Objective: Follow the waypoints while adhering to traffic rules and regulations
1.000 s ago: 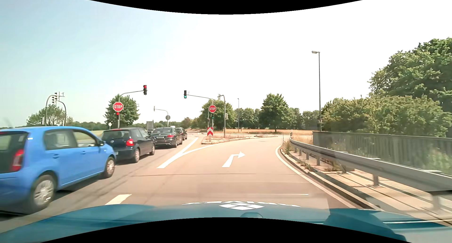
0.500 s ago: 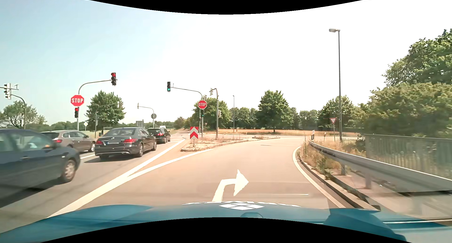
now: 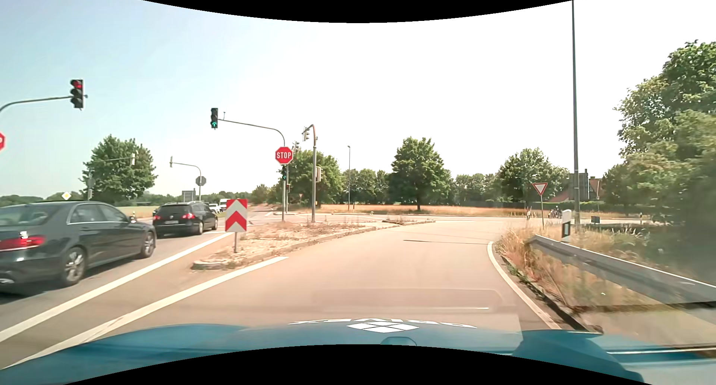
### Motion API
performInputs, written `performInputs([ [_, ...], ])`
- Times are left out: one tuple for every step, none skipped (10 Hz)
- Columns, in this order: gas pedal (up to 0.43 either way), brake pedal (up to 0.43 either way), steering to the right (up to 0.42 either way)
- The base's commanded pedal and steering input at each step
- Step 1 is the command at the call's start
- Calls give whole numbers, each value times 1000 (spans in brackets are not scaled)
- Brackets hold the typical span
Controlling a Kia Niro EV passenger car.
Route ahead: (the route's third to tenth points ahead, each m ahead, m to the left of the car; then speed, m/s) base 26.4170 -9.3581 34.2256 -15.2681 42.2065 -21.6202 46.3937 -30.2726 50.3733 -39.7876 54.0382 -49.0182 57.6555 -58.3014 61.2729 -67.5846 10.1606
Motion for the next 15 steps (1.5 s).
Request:
performInputs([
  [0,207,76],
  [0,201,79],
  [0,189,82],
  [0,171,85],
  [0,189,92],
  [0,201,101],
  [0,183,104],
  [0,0,105],
  [0,0,108],
  [0,0,114],
  [0,0,121],
  [0,0,123],
  [0,0,122],
  [0,0,122],
  [0,0,125],
])
